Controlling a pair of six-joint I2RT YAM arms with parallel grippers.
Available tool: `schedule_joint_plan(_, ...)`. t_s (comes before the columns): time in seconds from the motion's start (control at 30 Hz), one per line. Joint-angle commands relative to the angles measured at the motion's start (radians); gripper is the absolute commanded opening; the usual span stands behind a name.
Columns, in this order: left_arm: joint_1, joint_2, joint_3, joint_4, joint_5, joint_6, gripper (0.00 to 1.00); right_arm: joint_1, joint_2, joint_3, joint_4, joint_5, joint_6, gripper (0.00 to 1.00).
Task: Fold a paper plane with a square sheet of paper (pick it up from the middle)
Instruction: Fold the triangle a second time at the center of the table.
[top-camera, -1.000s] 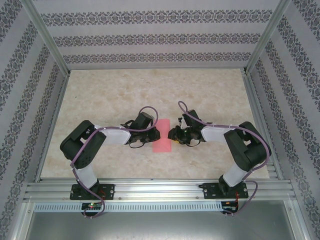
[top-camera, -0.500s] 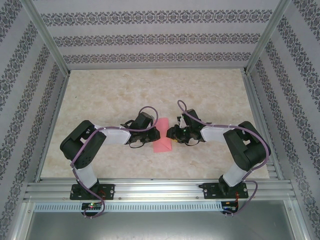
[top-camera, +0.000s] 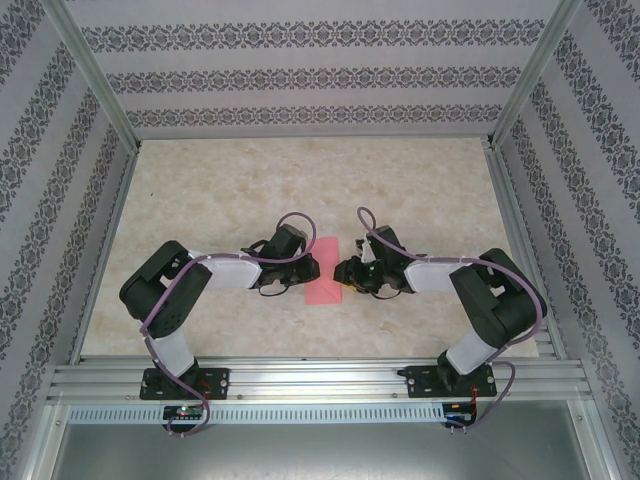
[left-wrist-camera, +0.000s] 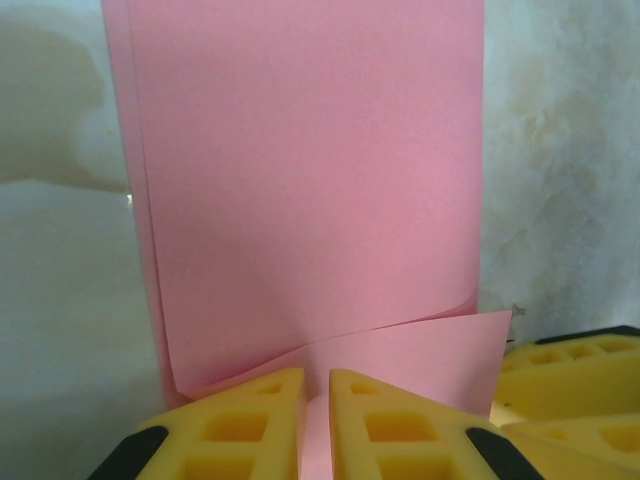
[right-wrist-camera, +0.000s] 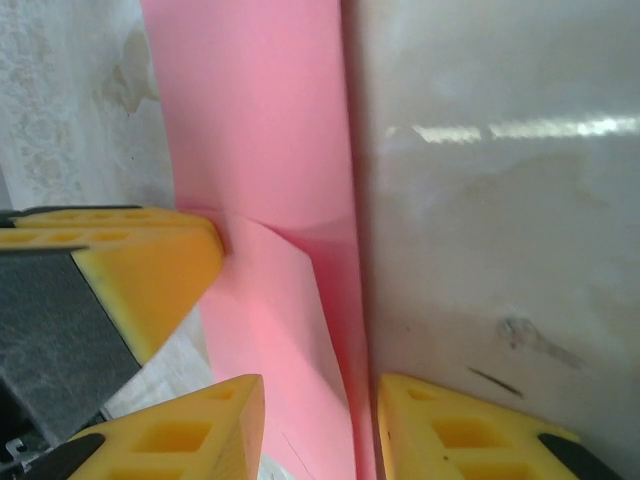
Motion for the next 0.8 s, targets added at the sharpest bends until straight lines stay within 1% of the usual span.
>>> schedule_joint_plan(0.0, 0.001, -0.016, -0.014, -0.053, -0.049, -0.001, 0.16, 0.011, -0.035, -0.027, 0.040, 0.014, 0.024, 0.36)
schedule_joint_plan(0.07, 0.001, -0.016, -0.013, -0.053, -0.047, -0.001, 0.16, 0.011, -0.031, -0.024, 0.046, 0.005, 0.028, 0.36)
schedule_joint_plan(0.17, 0.001, -0.015, -0.011, -0.052, -0.047, -0.002, 0.16, 0.016, -0.011, -0.021, 0.100, -0.026, 0.051, 0.36)
schedule_joint_plan(0.43, 0.002, -0.013, -0.009, -0.051, -0.037, -0.004, 0.17, 0.037, 0.030, 0.017, 0.092, -0.009, 0.050, 0.36)
schedule_joint_plan(0.53, 0.001, -0.018, -0.011, -0.050, -0.039, -0.003, 0.17, 0.037, 0.012, 0.018, 0.062, 0.020, 0.038, 0.36)
schedule_joint_plan(0.67, 0.001, -0.038, -0.007, -0.058, -0.037, 0.005, 0.18, 0.030, -0.029, 0.040, -0.046, 0.104, -0.010, 0.37)
schedule_joint_plan(0.77, 0.001, -0.067, 0.000, -0.080, -0.050, 0.018, 0.19, 0.013, -0.037, 0.063, -0.085, 0.131, -0.035, 0.38)
